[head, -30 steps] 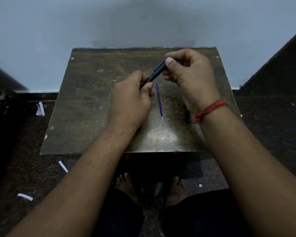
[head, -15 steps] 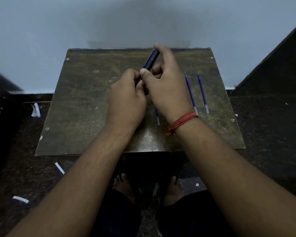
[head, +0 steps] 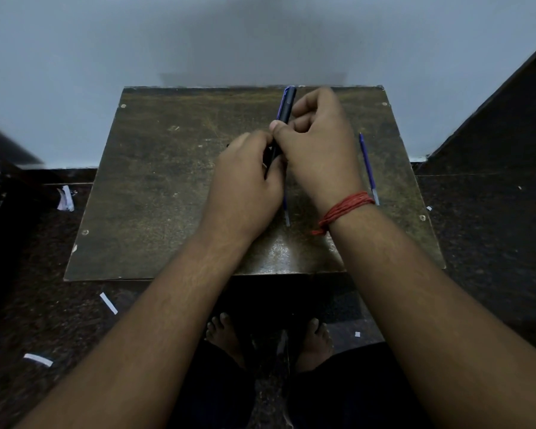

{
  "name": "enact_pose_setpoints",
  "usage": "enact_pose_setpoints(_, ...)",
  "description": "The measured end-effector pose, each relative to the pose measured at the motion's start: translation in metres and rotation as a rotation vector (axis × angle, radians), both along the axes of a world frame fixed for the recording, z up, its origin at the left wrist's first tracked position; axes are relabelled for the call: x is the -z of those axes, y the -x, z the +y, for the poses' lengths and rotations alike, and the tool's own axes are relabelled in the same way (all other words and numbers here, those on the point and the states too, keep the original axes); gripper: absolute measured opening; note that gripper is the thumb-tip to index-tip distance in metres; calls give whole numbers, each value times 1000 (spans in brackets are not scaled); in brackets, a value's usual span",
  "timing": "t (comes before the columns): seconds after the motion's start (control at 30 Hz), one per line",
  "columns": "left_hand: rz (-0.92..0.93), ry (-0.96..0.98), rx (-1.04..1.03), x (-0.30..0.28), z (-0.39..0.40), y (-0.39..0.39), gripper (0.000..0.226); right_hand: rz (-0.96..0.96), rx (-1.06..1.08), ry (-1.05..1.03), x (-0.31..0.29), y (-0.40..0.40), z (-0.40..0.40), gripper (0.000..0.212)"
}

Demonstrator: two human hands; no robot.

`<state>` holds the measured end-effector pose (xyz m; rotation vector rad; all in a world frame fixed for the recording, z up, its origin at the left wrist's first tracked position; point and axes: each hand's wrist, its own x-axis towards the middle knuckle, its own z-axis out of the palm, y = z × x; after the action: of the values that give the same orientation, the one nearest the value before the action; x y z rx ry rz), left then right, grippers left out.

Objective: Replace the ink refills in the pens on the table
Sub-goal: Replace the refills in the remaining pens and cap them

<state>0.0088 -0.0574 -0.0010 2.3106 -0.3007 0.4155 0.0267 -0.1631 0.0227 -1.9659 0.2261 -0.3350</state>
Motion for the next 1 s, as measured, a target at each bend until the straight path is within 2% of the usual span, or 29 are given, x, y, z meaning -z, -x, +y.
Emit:
enact_pose_setpoints(0.2, 21, 39, 31, -1, 5, -1, 23, -11, 46, 70, -2, -8, -20, 24)
enact_pose_setpoints(0.27, 24, 76, -54, 0, 13, -6, 17, -8, 37, 243, -5, -9, -29, 23)
enact_pose_setpoints(0.4, 86, 150, -229, 4, 31, -14, 10, 116, -73, 549, -1, -3, -33, 24)
enact_pose_setpoints(0.5, 119, 143, -262, 5, 35, -14, 12, 198, -115, 709, 3, -2, -29, 21)
enact_pose_setpoints(0.63, 157, 98, -256, 9, 37, -15, 9, 199, -114, 871, 6, -2, -30, 19)
enact_pose_setpoints(0.8, 167, 66, -274, 10, 39, -16, 10, 222, -113, 920, 13, -4, -30, 21)
enact_pose_setpoints(1.0, 212, -86, -251, 9, 39, -14, 18, 216, -105, 947, 12, -4, -32, 23)
